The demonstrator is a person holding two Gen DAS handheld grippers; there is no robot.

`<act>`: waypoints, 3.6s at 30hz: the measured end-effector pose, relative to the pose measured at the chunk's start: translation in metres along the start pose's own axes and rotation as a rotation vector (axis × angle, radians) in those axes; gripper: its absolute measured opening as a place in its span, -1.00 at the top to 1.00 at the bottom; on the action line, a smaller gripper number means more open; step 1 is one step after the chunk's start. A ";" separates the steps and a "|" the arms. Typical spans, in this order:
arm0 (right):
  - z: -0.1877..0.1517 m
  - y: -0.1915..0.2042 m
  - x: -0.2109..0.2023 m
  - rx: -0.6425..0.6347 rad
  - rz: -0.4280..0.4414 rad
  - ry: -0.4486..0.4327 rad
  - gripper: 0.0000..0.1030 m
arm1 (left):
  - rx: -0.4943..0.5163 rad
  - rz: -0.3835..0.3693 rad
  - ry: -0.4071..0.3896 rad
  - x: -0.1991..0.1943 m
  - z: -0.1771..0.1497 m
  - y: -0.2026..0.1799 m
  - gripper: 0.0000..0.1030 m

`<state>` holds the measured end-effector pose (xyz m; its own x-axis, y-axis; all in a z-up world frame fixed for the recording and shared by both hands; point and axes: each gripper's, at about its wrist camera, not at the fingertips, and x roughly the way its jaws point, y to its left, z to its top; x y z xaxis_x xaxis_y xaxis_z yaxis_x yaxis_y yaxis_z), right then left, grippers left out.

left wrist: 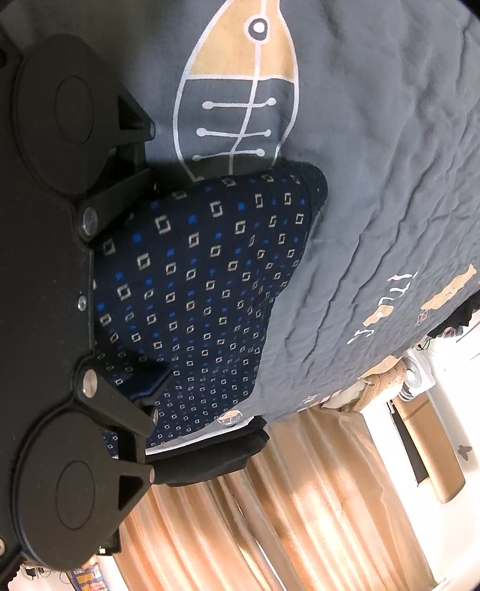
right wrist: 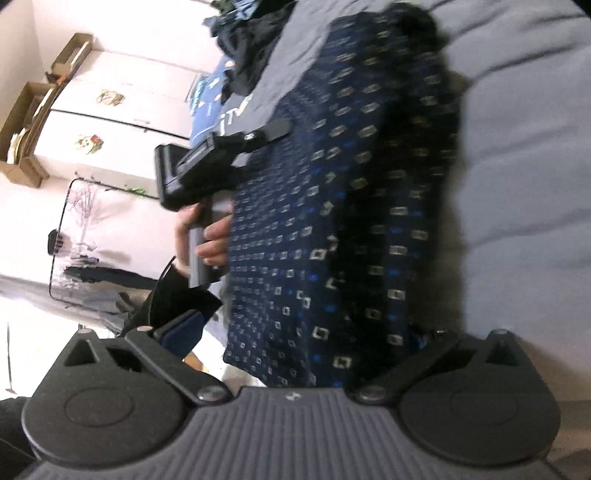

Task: Fold clothes
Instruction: 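Grasp the bundle with the right gripper while the left gripper grasps its other side, then lift and carry the bundle with both grippers toward the black clothes stack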

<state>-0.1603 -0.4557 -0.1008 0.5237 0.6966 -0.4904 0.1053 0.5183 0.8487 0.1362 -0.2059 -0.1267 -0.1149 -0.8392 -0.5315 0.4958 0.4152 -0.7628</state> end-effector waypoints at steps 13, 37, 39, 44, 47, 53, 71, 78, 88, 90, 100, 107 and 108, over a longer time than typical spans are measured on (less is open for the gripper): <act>0.004 -0.007 0.015 0.017 -0.108 -0.007 -0.04 | 0.062 0.066 -0.028 0.000 -0.005 -0.010 -0.19; 0.001 0.019 0.002 -0.037 -0.043 -0.133 0.21 | 0.236 0.051 -0.182 -0.039 -0.028 -0.104 0.59; 0.002 0.020 0.001 -0.047 -0.051 -0.141 0.21 | 0.249 0.043 -0.201 -0.038 -0.032 -0.120 0.59; 0.006 0.018 0.002 -0.073 -0.074 -0.162 0.21 | 0.264 0.017 -0.252 -0.036 -0.046 -0.156 0.59; 0.004 0.021 -0.003 -0.098 -0.084 -0.169 0.21 | 0.270 0.015 -0.277 -0.038 -0.058 -0.174 0.59; -0.001 0.023 -0.004 -0.135 -0.088 -0.172 0.21 | 0.287 0.040 -0.314 -0.038 -0.082 -0.212 0.58; -0.027 0.017 -0.067 -0.222 -0.035 -0.182 0.20 | 0.329 0.150 -0.420 -0.030 -0.141 -0.324 0.58; -0.027 0.012 -0.101 -0.252 -0.040 -0.196 0.20 | 0.352 0.147 -0.453 -0.017 -0.149 -0.358 0.58; -0.031 -0.004 -0.156 -0.268 -0.078 -0.229 0.20 | 0.386 0.100 -0.462 0.035 -0.145 -0.397 0.58; -0.033 -0.012 -0.167 -0.262 -0.081 -0.242 0.20 | 0.393 0.089 -0.452 0.052 -0.142 -0.404 0.58; -0.026 -0.076 -0.245 -0.189 -0.096 -0.299 0.19 | 0.428 0.065 -0.370 0.159 -0.125 -0.449 0.58; -0.003 -0.118 -0.316 -0.164 -0.130 -0.341 0.19 | 0.433 0.033 -0.342 0.243 -0.099 -0.489 0.58; 0.002 -0.124 -0.325 -0.162 -0.138 -0.345 0.19 | 0.436 0.034 -0.336 0.256 -0.094 -0.495 0.58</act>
<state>-0.3418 -0.7476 -0.0457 0.7702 0.4218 -0.4785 0.0743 0.6858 0.7240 -0.2198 -0.5928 0.0802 0.1530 -0.9235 -0.3518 0.8130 0.3200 -0.4864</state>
